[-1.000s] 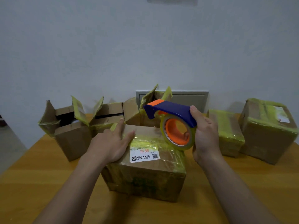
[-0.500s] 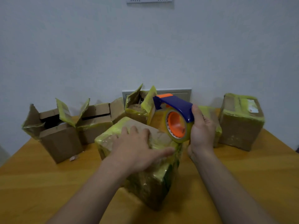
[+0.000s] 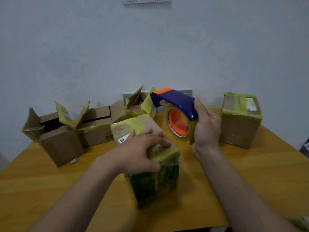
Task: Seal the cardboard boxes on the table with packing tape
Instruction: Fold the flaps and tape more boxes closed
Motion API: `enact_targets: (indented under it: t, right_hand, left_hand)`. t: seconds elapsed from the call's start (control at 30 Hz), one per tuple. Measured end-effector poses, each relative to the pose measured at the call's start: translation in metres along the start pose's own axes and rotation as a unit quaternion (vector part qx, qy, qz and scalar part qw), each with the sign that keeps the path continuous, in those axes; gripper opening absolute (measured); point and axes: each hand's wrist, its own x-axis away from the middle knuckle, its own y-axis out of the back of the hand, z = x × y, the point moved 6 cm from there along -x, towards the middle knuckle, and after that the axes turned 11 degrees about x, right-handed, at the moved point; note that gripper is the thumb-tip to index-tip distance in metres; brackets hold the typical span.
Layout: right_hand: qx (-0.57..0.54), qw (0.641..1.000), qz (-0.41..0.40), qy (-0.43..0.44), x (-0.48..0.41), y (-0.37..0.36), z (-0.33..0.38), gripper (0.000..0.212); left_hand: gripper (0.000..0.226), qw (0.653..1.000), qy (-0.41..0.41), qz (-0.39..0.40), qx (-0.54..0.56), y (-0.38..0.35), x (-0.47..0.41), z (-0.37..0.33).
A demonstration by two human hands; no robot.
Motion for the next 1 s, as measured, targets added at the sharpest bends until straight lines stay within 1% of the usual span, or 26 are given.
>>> enact_targets:
  t: [0.1,0.17,0.23,0.3,0.43,0.47,0.5,0.53,0.57,0.6,0.63,0.67,0.7,0.73,0.8,0.87,0.93,1.0]
  right_hand:
    - [0.002,1.000,0.002,0.007,0.002,-0.001,-0.001,0.026]
    - [0.001,1.000,0.003,0.004,0.002,-0.003,-0.002,0.026]
    - [0.001,1.000,0.011,-0.001,0.002,-0.006,-0.005,0.026]
    - [0.003,0.999,0.033,-0.004,0.002,-0.012,-0.007,0.026]
    - [0.015,0.997,0.073,-0.009,0.003,-0.023,-0.006,0.035]
    - [0.018,0.997,0.078,-0.010,0.002,-0.023,-0.006,0.040]
    - [0.020,0.996,0.086,-0.007,0.000,-0.023,-0.005,0.043]
    - [0.023,0.995,0.096,0.001,-0.002,-0.023,-0.004,0.044]
    - [0.025,0.994,0.109,0.013,-0.004,-0.024,-0.002,0.044]
    - [0.023,0.992,0.122,0.026,-0.006,-0.024,0.000,0.042]
    - [0.019,0.990,0.137,0.039,-0.007,-0.024,0.002,0.040]
    - [0.014,0.987,0.153,0.048,-0.008,-0.025,0.003,0.036]
    - [0.007,0.984,0.172,0.050,-0.009,-0.026,0.003,0.032]
    - [0.000,0.980,0.193,0.050,-0.010,-0.028,0.003,0.030]
    - [-0.018,0.971,0.232,0.048,-0.011,-0.032,0.005,0.031]
    - [-0.035,0.964,0.260,0.046,-0.010,-0.034,0.008,0.037]
    - [-0.049,0.958,0.279,0.044,-0.010,-0.035,0.009,0.043]
    - [-0.062,0.953,0.293,0.048,-0.008,-0.036,0.012,0.036]
  left_hand:
    - [0.074,0.996,0.031,-0.042,-0.075,-0.010,0.007,0.002]
    - [0.086,0.993,0.031,-0.064,-0.093,-0.014,0.012,0.007]
    - [0.098,0.994,0.033,-0.071,-0.073,-0.009,0.014,0.013]
    - [0.102,0.995,0.028,-0.075,-0.058,0.000,0.013,0.023]
    - [0.105,0.990,-0.023,-0.137,-0.017,0.018,0.010,0.047]
    - [0.103,0.987,-0.032,-0.157,0.021,0.021,0.011,0.053]
    - [0.095,0.978,-0.038,-0.186,0.090,0.025,0.013,0.056]
    - [0.084,0.956,-0.043,-0.230,0.177,0.031,0.016,0.059]
    - [0.071,0.921,-0.043,-0.283,0.264,0.039,0.018,0.062]
    - [0.062,0.880,-0.028,-0.331,0.340,0.048,0.020,0.065]
    - [0.060,0.842,0.000,-0.353,0.409,0.055,0.020,0.067]
    - [0.061,0.810,0.029,-0.347,0.473,0.059,0.018,0.067]
    - [0.061,0.786,0.043,-0.321,0.527,0.061,0.014,0.064]
    - [0.059,0.767,0.043,-0.289,0.571,0.063,0.011,0.058]
    - [0.047,0.724,0.024,-0.238,0.646,0.063,0.008,0.046]
    - [0.037,0.667,0.008,-0.211,0.715,0.063,0.008,0.038]
    - [0.035,0.611,0.007,-0.182,0.770,0.057,0.010,0.036]
    - [0.035,0.548,0.017,-0.144,0.824,0.049,0.013,0.032]
